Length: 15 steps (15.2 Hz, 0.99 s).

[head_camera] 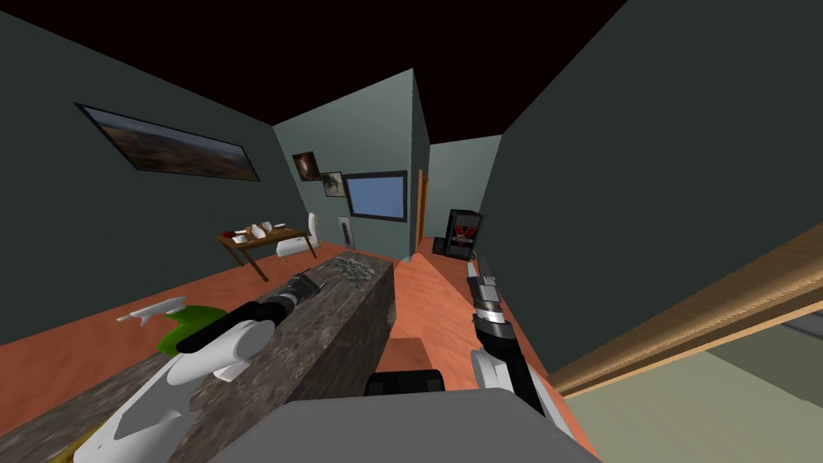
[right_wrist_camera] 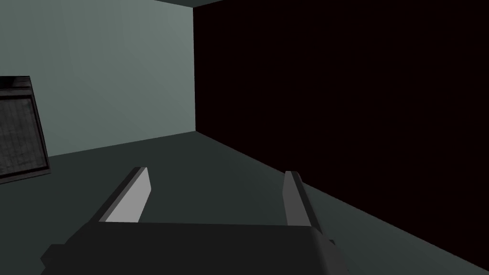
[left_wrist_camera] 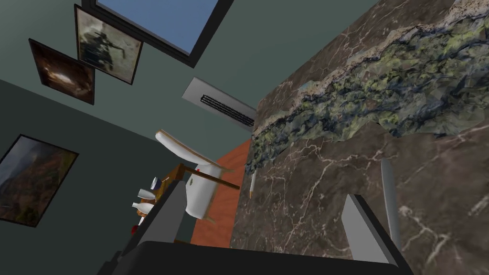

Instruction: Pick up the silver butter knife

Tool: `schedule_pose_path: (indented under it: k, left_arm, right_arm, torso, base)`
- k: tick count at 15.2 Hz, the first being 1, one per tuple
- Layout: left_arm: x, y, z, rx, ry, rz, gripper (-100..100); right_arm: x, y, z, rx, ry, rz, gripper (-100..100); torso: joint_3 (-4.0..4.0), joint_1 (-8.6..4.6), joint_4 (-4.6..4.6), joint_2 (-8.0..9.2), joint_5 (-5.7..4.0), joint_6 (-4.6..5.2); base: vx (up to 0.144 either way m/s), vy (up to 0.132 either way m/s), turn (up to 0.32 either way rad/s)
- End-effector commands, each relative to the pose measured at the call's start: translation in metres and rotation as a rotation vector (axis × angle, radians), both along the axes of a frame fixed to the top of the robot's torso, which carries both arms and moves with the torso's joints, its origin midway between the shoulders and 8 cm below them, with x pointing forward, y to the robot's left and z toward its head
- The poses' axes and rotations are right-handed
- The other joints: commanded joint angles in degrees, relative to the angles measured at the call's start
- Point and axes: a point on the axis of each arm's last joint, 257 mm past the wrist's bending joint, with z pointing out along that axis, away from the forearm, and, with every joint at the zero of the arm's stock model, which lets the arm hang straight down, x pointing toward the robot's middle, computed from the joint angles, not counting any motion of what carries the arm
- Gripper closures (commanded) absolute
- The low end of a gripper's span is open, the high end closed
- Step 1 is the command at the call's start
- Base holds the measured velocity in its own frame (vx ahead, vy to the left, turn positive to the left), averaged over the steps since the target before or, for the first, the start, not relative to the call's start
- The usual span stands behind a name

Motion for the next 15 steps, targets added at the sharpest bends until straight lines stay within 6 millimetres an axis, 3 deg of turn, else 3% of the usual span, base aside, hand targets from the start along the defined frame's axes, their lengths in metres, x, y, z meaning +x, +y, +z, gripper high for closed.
schedule_pose_path:
  k: [1,15]
  left_arm:
    - [-0.002,0.002,-0.007,-0.025,0.026,0.0,-100]
    - [-0.036,0.034,-0.079,-0.368,0.276,0.064,-100]
  right_arm:
    - [0.0,0.0,0.0,0.0,0.0,0.0,0]
    - [0.0,0.0,0.0,0.0,0.0,0.0,0]
  torso:
    - [0.0,0.0,0.0,0.0,0.0,0.0]
    - [-0.03,-0.02,-0.01,-0.06,0.0,-0.01]
  base:
    - [0.008,0.009,-0.026]
    - [0.02,0.009,-0.058]
